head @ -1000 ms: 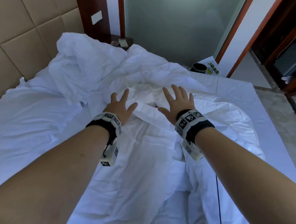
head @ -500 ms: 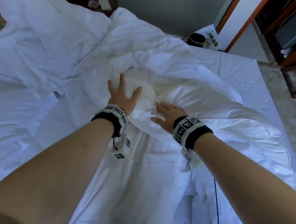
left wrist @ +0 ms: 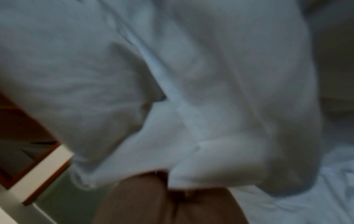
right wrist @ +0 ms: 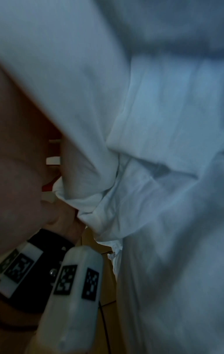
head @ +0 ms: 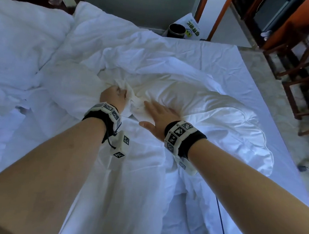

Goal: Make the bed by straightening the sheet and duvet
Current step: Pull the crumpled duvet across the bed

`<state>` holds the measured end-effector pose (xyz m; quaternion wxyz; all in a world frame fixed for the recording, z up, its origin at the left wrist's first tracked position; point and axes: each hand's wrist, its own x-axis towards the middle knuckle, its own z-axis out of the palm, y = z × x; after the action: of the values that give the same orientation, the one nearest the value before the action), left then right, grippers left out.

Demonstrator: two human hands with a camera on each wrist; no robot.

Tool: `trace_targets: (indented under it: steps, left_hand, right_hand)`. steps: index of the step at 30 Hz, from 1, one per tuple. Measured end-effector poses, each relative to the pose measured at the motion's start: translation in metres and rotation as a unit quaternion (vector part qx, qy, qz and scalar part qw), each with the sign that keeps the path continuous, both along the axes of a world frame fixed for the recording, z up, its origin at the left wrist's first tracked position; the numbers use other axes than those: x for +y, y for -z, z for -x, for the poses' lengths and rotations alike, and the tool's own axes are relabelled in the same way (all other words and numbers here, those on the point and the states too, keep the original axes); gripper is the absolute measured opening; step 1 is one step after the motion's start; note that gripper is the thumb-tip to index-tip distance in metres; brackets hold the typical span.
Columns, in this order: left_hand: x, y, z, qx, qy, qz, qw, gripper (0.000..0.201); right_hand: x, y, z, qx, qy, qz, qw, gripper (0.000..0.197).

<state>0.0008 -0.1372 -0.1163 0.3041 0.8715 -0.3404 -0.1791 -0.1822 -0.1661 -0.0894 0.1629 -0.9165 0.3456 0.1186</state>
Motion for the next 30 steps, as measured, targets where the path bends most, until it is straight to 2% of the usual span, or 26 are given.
trace_targets:
  steps: [2,6,10,15,18,21,26,30]
  left_hand:
    - [-0.002,-0.009,0.015,-0.025,-0.013,0.011,1.0,0.043]
    - [0.018,-0.024,0.044,-0.038,-0.107,-0.039,0.993,0.074]
    - [0.049,-0.018,0.052,0.028,-0.158,-0.081,0.984,0.093]
    - [0.053,-0.008,0.021,0.147,-0.167,-0.061,0.973,0.107]
    - [0.047,0.0,0.01,0.218,-0.163,-0.02,0.962,0.108]
    - [0.039,0.012,0.0,0.239,-0.134,0.04,0.961,0.109]
    - [0.024,0.034,-0.009,0.204,-0.084,0.071,0.973,0.111]
    - [0.014,0.041,-0.012,0.156,-0.067,0.059,0.984,0.1]
  right_hand:
    - [0.003,-0.007,0.016,-0.006,-0.001,0.023,1.0,0.073]
    - [0.004,-0.019,0.043,-0.011,-0.039,0.089,0.995,0.072]
    - [0.013,-0.014,0.033,-0.004,-0.058,0.091,0.994,0.071]
    - [0.015,0.001,-0.013,0.005,-0.055,0.048,0.997,0.071]
    - [0.012,0.019,-0.038,0.047,-0.073,0.029,0.996,0.069]
    - [0.006,0.043,-0.054,0.079,-0.092,0.02,0.992,0.067]
    - [0.001,0.07,-0.062,0.127,-0.12,0.006,0.985,0.064]
    - [-0.003,0.074,-0.056,0.103,-0.109,0.011,0.989,0.064]
